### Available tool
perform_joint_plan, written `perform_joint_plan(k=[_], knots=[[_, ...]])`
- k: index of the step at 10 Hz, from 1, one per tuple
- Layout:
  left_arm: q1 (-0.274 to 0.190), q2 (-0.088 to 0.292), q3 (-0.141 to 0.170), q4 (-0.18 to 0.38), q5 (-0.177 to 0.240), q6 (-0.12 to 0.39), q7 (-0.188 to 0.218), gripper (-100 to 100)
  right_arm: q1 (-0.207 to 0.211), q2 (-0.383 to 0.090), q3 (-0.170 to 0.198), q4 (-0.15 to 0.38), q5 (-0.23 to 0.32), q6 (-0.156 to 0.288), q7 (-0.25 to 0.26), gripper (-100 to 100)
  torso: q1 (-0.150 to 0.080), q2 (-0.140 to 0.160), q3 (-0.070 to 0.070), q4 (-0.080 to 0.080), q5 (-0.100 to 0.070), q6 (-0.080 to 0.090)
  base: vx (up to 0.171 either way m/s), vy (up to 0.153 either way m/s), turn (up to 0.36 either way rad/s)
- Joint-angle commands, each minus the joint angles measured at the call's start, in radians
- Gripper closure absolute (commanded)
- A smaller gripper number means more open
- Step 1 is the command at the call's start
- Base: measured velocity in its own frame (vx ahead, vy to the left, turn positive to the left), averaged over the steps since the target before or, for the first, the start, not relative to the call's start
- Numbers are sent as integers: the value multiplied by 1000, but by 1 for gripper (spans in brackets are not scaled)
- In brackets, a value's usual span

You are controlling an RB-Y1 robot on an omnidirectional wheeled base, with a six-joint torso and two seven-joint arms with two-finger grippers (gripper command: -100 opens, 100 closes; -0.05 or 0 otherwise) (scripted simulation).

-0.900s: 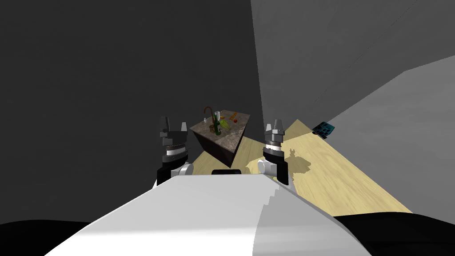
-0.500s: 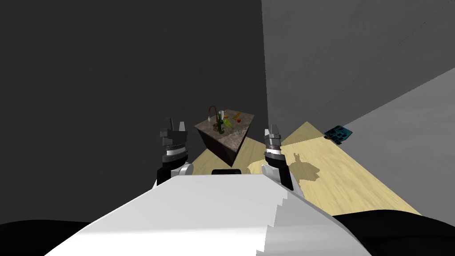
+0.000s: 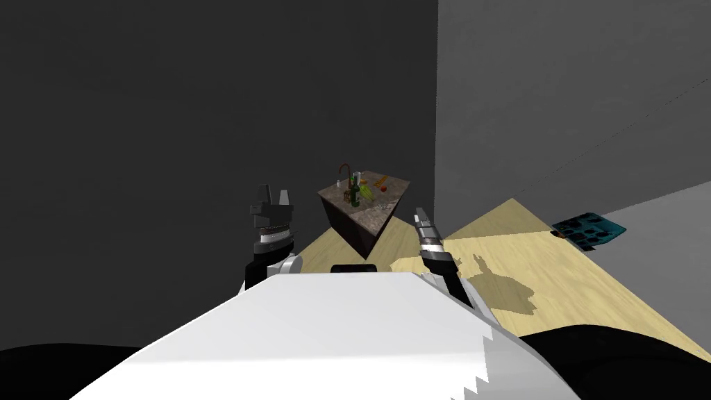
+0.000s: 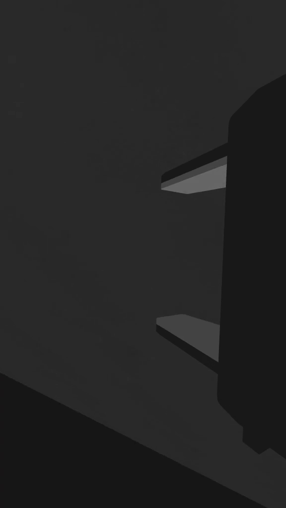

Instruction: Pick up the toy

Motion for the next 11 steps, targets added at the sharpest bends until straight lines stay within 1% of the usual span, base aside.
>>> perform_joint_plan(k=[1, 2, 3, 5, 6, 7, 8, 9, 10, 11], knots=[[0, 0, 0, 0, 0, 0, 0, 0, 36, -23, -13, 9, 25, 13, -11, -100, 0, 0, 0, 0, 0, 0, -56, 18, 126], [0, 0, 0, 0, 0, 0, 0, 0, 74, -55, -27, 28, 68, 26, -23, -100, -1, 0, 0, 0, 0, 1, -54, 21, 205], [0, 0, 0, 0, 0, 0, 0, 0, 84, -55, -27, 28, 68, 26, -23, -100, -1, 0, 0, 0, 0, 0, -37, 12, 130], [0, 0, 0, 0, 0, 0, 0, 0, 175, -110, -55, 70, 145, 55, -46, -100, -1, -1, -1, 0, 0, 0, -52, 21, 329], [0, 0, 0, 0, 0, 0, 0, 0, 183, -119, -55, 70, 164, 55, -46, -100, -1, -1, 0, 0, 0, 0, -53, 27, 258], [0, 0, 0, 0, 0, 0, 0, 0, 214, -152, -70, 91, 200, 71, -58, -100, -1, -1, 0, 0, 0, 1, -46, 28, 304], [0, 0, 0, 0, 0, 0, 0, 0, 235, -152, -70, 91, 215, 71, -58, -100, -1, -1, 0, 0, 0, 0, -32, 16, 157], [0, 0, 0, 0, 0, 0, 0, 0, 274, -186, -84, 114, 253, 89, -68, -100, -1, -2, -1, 0, 0, 1, -39, 28, 321], [0, 0, 0, 0, 0, 0, 0, 0, 287, -186, -84, 114, 269, 89, -68, -100, -1, -2, -1, 0, 0, 0, -28, 18, 153], [0, 0, 0, 0, 0, 0, 0, 0, 311, -220, -99, 136, 303, 107, -78, -100, -2, -2, -1, 0, 0, 1, -23, 27, 315]])
